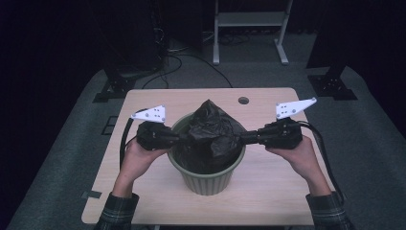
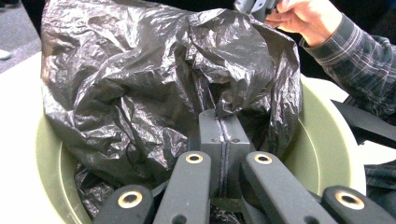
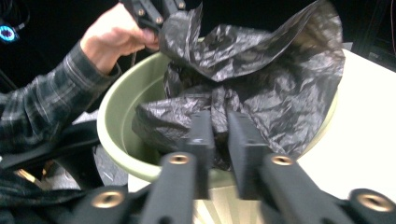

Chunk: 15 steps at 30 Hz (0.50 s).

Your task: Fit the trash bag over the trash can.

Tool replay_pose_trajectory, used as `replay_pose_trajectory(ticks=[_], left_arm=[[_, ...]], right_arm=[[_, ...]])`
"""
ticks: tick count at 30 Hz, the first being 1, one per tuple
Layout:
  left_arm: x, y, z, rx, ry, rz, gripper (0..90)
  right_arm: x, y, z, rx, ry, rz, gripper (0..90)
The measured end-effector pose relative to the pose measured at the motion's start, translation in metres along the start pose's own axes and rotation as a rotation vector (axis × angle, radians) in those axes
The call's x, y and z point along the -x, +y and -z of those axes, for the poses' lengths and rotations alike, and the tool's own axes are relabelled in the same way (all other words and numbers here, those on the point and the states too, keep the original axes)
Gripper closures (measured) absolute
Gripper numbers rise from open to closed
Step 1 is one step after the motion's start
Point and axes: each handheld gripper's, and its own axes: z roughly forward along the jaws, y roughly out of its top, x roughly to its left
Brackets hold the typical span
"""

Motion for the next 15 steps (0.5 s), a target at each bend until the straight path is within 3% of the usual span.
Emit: replay_pose_trajectory(ticks=[6, 15], left_arm=[[0.001, -0.002, 0.010, 0.015, 0.003, 0.014, 89.9], [-0.003, -0.018, 0.040, 0.028, 0.059, 0.047, 90.0]], right_arm=[[-0.001, -0.004, 0.005, -0.016, -0.013, 0.011, 89.7], [0.007, -0.026, 0.041, -0.004, -0.075, -0.028, 89.7]])
